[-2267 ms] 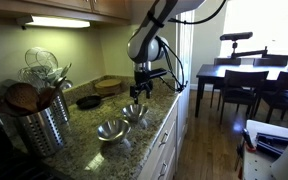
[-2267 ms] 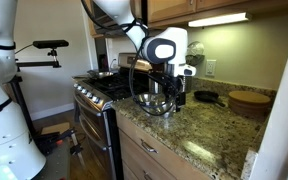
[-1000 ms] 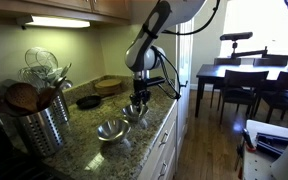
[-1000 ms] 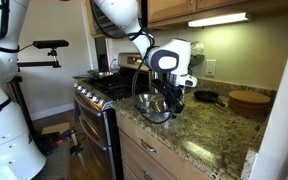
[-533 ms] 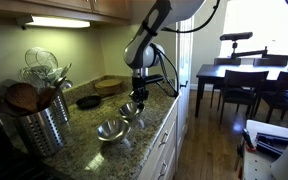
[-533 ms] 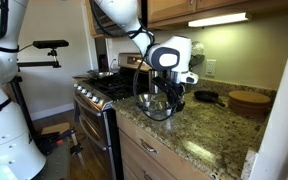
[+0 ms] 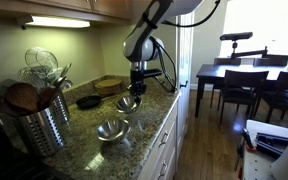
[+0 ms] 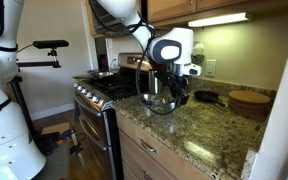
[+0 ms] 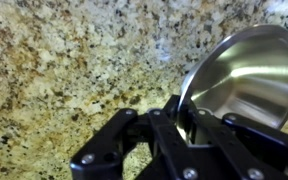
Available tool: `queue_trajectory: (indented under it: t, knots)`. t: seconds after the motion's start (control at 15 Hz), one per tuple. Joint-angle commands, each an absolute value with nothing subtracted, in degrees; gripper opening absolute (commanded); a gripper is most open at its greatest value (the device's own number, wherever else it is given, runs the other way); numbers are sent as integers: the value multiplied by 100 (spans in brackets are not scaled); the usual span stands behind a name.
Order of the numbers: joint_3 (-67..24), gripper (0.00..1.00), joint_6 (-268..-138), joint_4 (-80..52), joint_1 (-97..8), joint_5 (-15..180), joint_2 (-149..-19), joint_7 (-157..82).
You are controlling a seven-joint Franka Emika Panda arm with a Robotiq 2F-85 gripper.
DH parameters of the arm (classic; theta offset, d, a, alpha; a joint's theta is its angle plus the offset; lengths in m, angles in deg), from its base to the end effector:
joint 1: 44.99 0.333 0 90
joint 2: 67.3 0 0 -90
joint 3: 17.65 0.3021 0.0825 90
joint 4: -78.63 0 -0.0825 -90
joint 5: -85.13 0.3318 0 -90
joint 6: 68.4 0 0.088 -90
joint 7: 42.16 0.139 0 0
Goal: Put the silver bowl on the right inside the silver bowl on the left
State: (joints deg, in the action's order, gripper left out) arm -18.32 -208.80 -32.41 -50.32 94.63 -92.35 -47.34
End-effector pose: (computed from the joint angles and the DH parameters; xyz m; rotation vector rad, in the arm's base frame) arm 0.5878 -0.0580 0.2581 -3.0341 0.2080 -0.1297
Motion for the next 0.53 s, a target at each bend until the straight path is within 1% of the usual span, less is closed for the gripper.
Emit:
queue_trajectory:
  t: [0.0,0.47]
  knots:
    - [-1603,2,-20829,-3398,-5250,9843,-8806,-5101]
    - [-1113,2,-20548,-3390,-5251,10653,-8335,-6041]
